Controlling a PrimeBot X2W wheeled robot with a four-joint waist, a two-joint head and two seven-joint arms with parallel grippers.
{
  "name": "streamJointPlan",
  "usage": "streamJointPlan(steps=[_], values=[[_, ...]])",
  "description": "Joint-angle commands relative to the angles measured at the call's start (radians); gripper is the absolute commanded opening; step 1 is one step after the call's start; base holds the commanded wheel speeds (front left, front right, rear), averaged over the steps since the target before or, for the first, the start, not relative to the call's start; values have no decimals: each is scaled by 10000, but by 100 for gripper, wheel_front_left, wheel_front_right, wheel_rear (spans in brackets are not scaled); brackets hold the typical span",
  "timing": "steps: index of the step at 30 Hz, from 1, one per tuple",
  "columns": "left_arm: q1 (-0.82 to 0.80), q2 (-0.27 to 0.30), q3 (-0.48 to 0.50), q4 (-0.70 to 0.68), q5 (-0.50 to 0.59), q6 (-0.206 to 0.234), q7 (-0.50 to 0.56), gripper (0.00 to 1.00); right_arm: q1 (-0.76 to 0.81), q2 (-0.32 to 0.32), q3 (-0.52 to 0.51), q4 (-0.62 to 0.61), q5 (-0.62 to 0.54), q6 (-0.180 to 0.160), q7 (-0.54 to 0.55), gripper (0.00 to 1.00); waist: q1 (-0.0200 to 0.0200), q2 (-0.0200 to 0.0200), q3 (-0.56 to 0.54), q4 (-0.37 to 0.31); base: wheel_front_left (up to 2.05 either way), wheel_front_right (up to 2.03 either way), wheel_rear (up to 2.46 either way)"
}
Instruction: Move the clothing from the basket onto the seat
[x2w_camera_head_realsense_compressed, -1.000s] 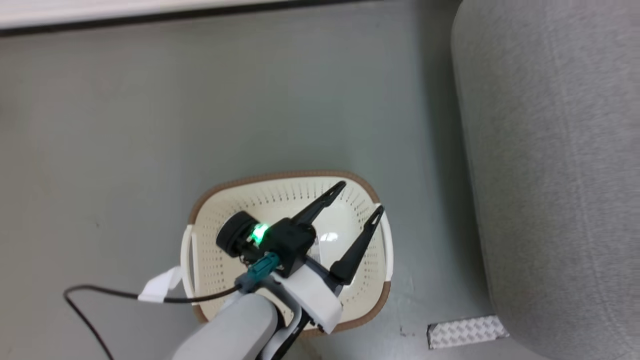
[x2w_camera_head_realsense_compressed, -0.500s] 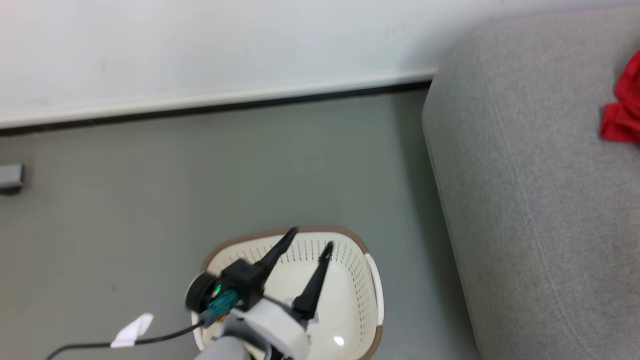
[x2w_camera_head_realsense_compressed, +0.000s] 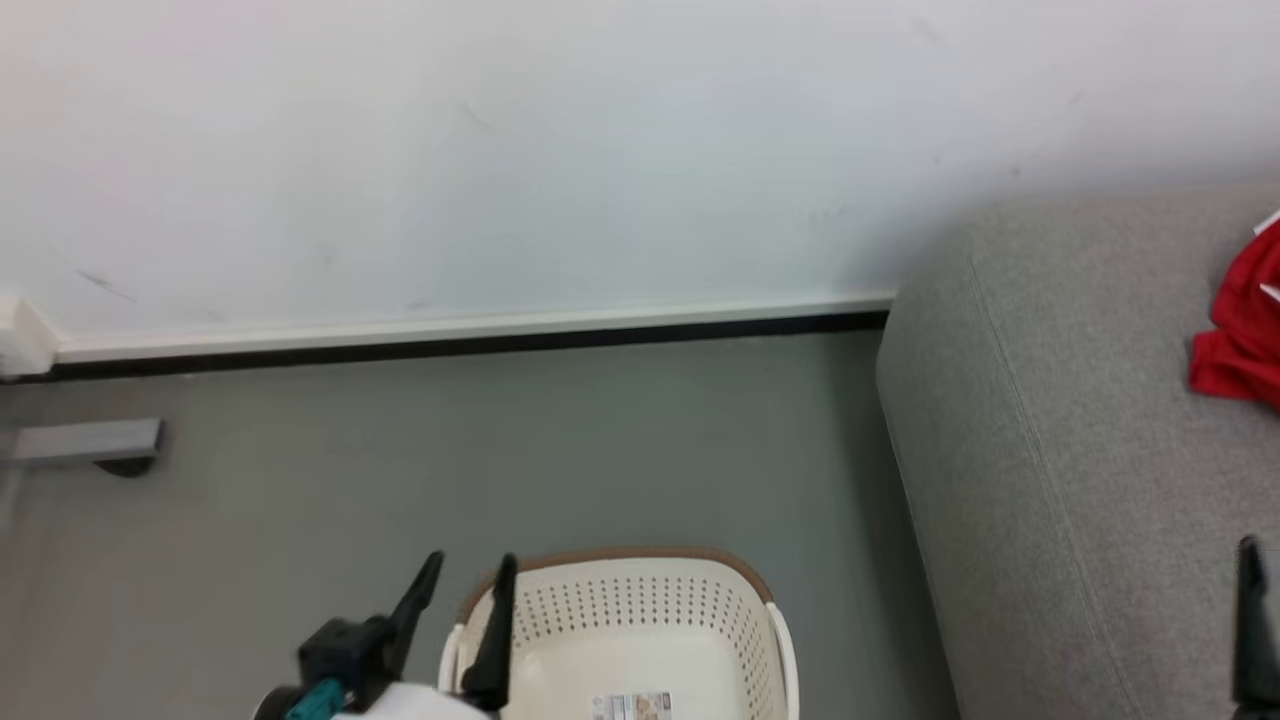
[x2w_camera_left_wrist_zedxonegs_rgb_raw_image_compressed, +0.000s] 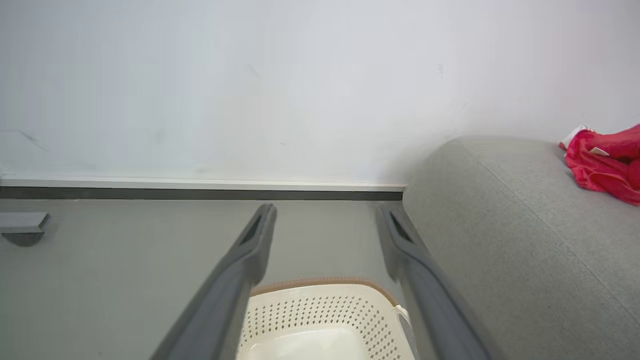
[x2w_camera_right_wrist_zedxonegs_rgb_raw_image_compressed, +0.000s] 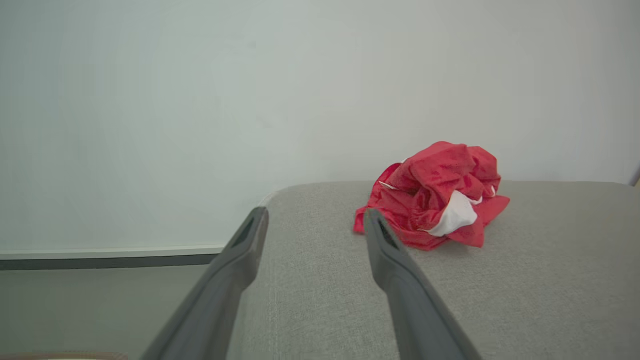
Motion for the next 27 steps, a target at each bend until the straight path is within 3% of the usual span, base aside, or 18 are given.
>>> streamJointPlan(steps=[1, 7, 11, 27], values=[[402, 45, 287, 18, 281, -48, -1, 100, 407, 270, 124, -204, -195, -24, 2, 100, 3, 0, -465, 261, 0, 0, 0], [1494, -124, 1422, 217, 813, -111, -1, 100, 1386, 997, 764, -573, -602, -24, 2, 100, 3, 0, -1121, 405, 0, 0, 0], [1969, -303, 2004, 332, 1082, -438, -2, 100, 1697, 1295, 918, -674, -772, -25, 2, 100, 3, 0, -1327, 406, 0, 0, 0], [2466, -1209, 3354, 497, 2111, -1327, -3, 100, 1680, 1485, 1307, -301, -666, -25, 1, 100, 3, 0, -1518, 374, 0, 0, 0]])
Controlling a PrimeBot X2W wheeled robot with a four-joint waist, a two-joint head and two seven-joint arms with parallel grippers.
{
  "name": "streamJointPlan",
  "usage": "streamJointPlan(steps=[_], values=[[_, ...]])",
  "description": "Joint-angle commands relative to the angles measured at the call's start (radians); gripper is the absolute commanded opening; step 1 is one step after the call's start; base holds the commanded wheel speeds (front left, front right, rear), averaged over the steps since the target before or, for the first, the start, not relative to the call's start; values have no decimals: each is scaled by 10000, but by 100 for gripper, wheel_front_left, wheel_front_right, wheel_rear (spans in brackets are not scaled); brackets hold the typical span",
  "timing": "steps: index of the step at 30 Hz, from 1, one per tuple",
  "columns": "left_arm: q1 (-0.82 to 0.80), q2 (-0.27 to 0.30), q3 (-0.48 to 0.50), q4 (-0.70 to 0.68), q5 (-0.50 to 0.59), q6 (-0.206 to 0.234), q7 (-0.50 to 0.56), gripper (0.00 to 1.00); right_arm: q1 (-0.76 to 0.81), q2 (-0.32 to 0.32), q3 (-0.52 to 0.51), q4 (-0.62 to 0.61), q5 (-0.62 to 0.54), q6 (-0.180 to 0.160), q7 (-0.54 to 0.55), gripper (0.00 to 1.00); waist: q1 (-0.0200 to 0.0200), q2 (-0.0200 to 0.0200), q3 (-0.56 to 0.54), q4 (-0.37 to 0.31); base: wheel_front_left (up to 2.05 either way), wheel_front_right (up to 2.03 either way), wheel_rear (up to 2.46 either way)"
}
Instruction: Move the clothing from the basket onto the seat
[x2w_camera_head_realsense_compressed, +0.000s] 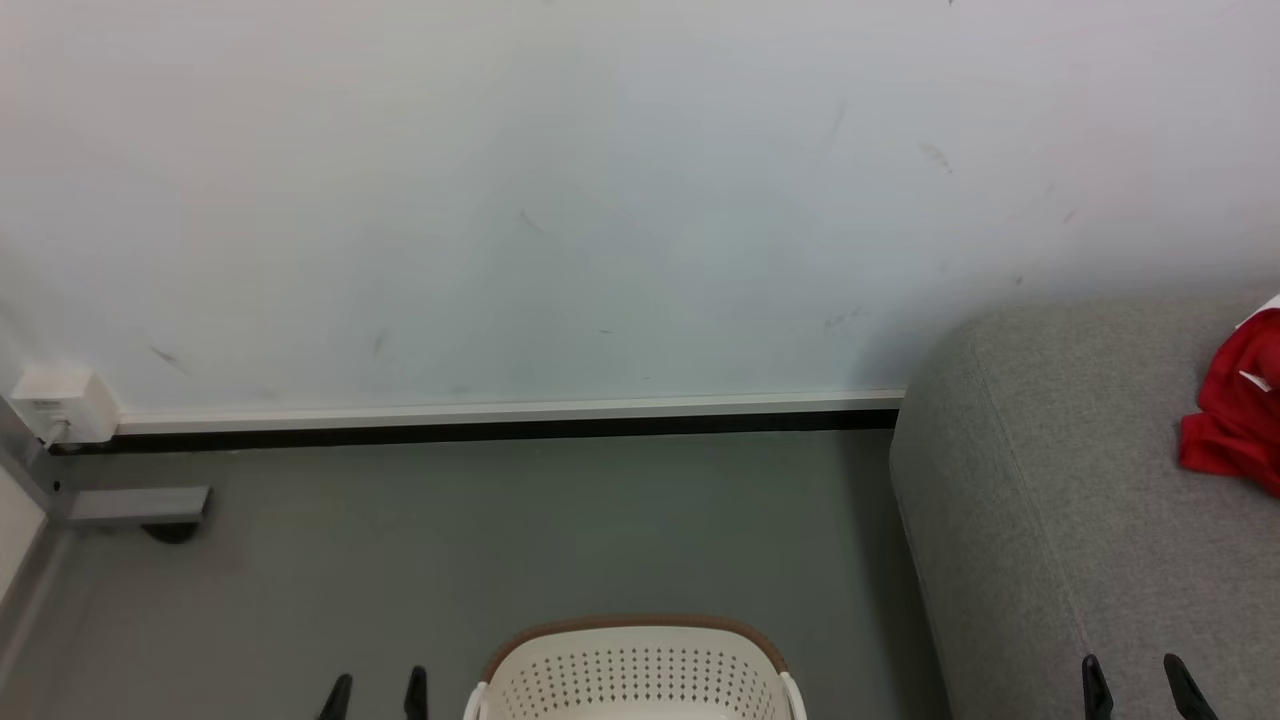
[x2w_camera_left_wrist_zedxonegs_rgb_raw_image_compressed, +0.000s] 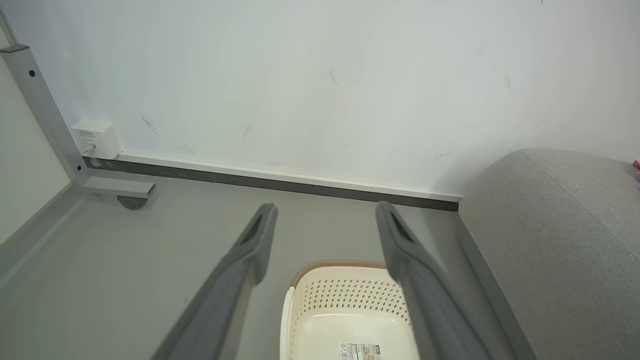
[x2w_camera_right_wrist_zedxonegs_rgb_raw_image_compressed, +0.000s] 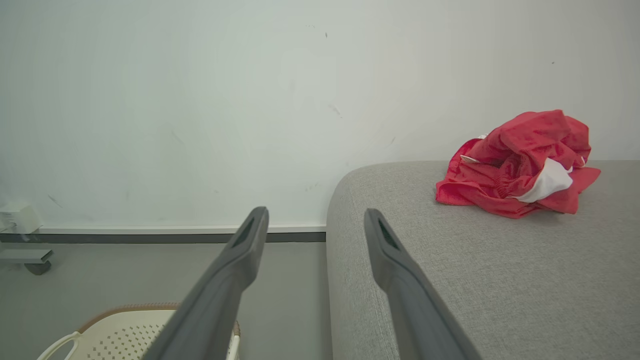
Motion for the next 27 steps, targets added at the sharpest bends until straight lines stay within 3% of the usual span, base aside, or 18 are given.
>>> streamJointPlan(steps=[1, 3, 4, 7, 27], values=[[43, -23, 76, 43, 179, -47, -3, 100, -68, 23, 1, 48, 43, -25, 1, 100, 0, -1, 1, 15, 0, 0, 0], [91, -109, 204, 96, 171, -139, -3, 100, -81, 24, 25, 71, 38, -25, 1, 100, 0, -1, -1, 38, 0, 0, 0], [3, -137, 197, 60, 150, -138, 1, 0, -5, 2, 33, 49, 4, 0, 0, 0, 0, -1, -1, 37, 0, 0, 0], [53, -174, 161, 294, 129, -146, 18, 0, 29, 34, 54, 276, 35, 0, 8, 0, 0, -1, -2, 41, 0, 0, 0], [-497, -307, 810, 174, -3297, -608, 996, 0, -757, -24, -12, 538, 3801, -4, 934, 0, 0, -1, 76, 24, 0, 0, 0]])
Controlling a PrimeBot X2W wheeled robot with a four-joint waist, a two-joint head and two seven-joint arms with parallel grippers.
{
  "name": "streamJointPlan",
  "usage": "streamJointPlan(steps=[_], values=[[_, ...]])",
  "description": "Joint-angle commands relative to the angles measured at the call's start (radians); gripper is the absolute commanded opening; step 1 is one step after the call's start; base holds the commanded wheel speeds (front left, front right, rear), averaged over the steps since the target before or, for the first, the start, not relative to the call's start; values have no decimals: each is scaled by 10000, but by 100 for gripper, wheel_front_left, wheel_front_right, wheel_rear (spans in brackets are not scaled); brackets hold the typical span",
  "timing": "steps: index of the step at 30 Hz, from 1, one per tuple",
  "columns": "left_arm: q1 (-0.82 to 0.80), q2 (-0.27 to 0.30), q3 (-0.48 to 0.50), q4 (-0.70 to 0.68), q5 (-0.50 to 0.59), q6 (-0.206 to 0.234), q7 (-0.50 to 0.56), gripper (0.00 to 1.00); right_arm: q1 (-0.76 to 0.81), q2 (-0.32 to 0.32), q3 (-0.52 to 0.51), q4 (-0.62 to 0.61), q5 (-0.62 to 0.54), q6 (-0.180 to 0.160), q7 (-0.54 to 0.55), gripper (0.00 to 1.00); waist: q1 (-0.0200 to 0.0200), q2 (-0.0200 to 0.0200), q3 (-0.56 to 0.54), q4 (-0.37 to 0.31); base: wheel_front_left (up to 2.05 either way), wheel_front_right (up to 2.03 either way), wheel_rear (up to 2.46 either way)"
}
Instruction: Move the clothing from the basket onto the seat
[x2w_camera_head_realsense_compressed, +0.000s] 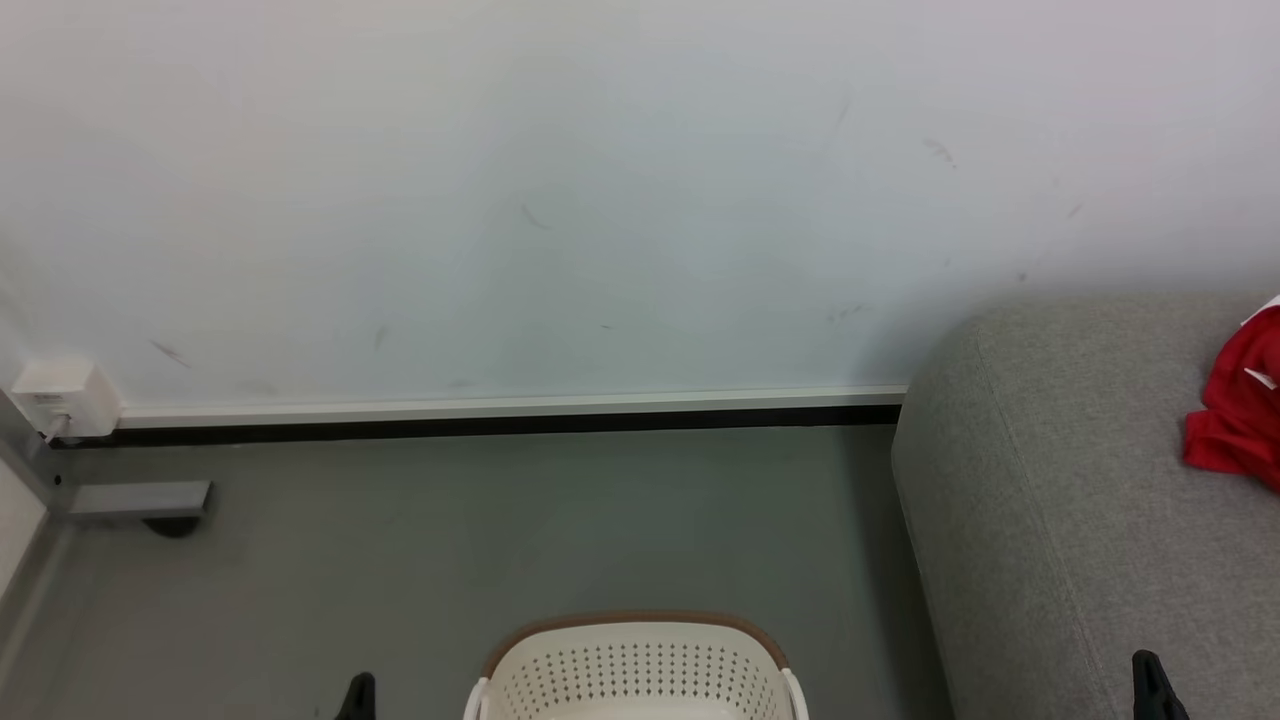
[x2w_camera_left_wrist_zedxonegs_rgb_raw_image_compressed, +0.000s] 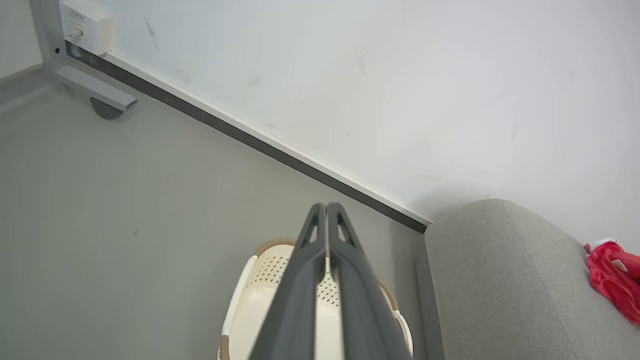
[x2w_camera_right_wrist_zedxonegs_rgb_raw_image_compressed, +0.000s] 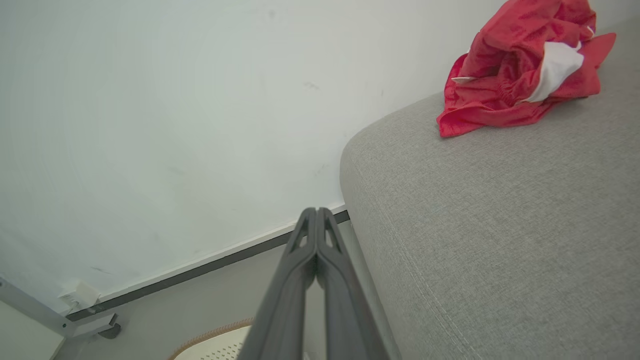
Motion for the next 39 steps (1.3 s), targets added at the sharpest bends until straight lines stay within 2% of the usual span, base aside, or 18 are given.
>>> streamJointPlan(steps=[1, 21, 39], values=[[-280, 38, 100, -155, -415, -87, 72, 0, -317, -114, -41, -72, 428, -4, 79, 0, 0, 0, 5, -2, 0, 0, 0], [-703, -73, 599, -267, -3106, -451, 827, 0, -928, -142, -121, 137, 3360, -8, 829, 0, 0, 0, 83, -20, 0, 0, 0], [-992, -155, 951, -334, -4987, -708, 1370, 0, -1351, -144, -185, 296, 5400, -11, 1367, 0, 0, 0, 149, -34, 0, 0, 0]])
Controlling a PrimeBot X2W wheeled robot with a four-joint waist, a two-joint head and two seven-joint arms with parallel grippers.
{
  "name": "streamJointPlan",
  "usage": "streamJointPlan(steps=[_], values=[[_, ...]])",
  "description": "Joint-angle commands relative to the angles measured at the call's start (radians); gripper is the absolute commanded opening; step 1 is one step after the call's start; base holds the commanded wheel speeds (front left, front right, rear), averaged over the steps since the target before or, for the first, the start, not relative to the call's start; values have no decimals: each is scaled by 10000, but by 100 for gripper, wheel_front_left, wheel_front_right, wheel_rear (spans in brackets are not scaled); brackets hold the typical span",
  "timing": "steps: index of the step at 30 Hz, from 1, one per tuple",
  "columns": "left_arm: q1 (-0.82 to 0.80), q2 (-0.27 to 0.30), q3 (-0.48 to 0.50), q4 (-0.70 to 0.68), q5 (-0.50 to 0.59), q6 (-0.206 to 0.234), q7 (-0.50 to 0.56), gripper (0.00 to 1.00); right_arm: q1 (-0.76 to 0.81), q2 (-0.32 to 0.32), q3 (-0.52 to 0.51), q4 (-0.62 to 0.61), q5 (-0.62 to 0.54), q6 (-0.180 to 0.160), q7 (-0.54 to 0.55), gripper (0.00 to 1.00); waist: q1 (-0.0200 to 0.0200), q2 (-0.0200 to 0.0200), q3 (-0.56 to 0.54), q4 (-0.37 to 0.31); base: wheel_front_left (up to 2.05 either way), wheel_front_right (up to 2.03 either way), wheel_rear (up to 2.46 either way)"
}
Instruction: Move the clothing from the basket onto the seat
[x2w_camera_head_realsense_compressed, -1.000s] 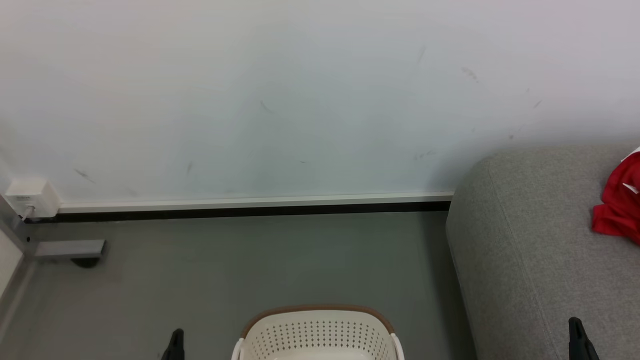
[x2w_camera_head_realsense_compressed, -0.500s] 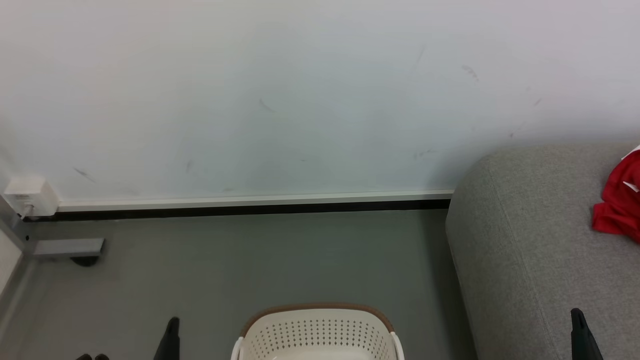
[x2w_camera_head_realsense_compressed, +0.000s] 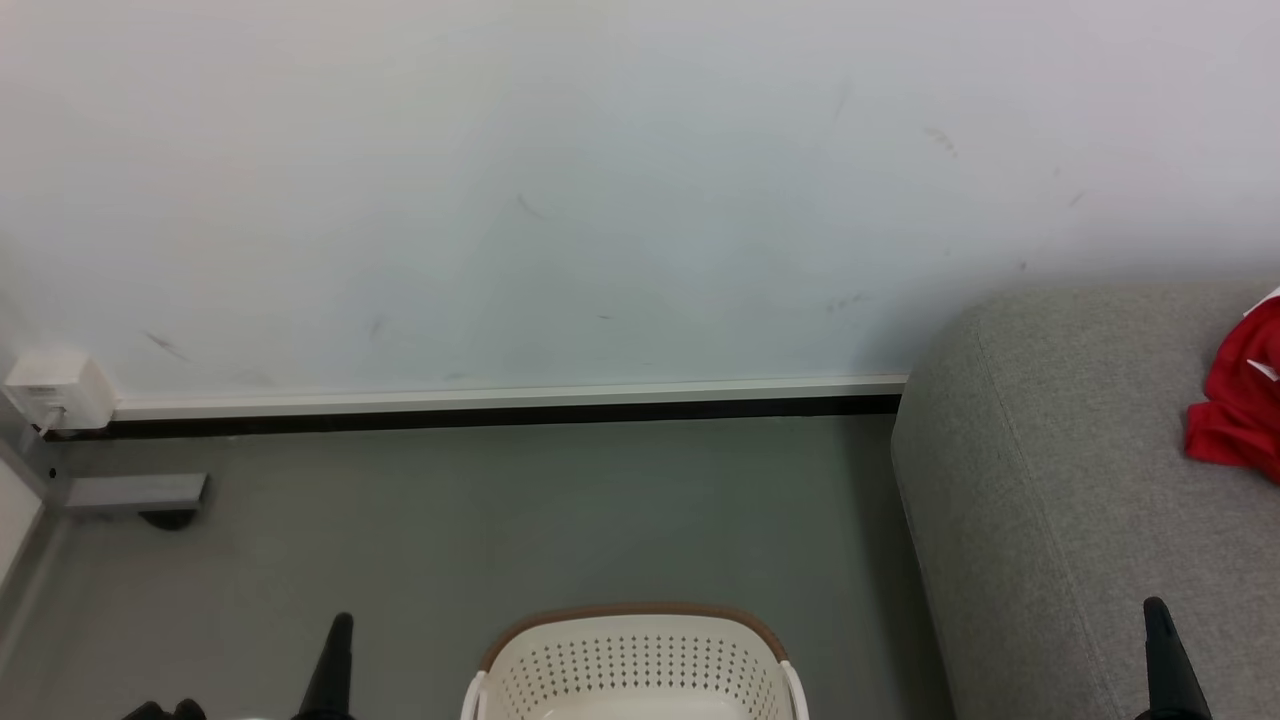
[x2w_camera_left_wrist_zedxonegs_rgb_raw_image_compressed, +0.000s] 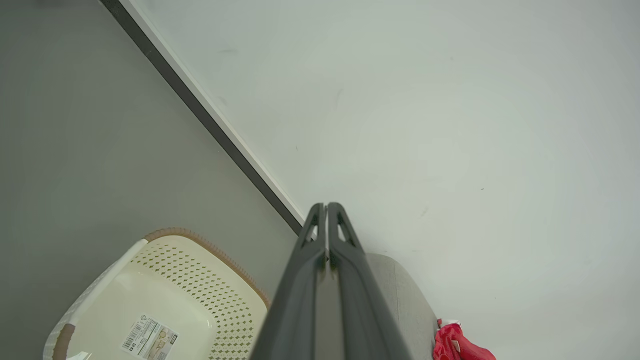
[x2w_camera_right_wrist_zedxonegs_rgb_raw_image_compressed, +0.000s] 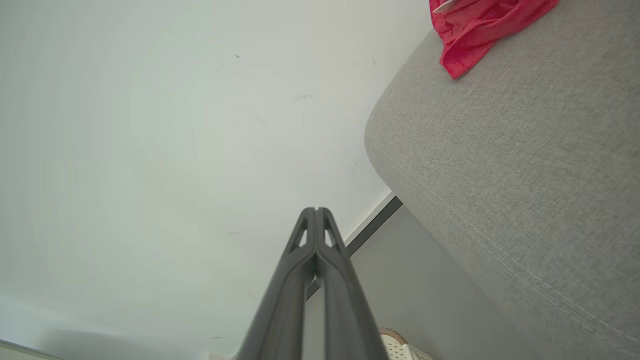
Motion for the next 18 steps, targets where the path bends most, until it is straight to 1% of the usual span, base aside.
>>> streamJointPlan(steps=[1, 18], values=[[-217, -7, 66, -130, -203, -43, 67, 0, -209, -77, -49, -32, 218, -11, 59, 0, 0, 0, 2, -1, 0, 0, 0], [-462, -71, 367, -175, -1816, -268, 522, 0, -569, -77, -106, 94, 1942, -15, 522, 0, 0, 0, 69, -15, 0, 0, 0]])
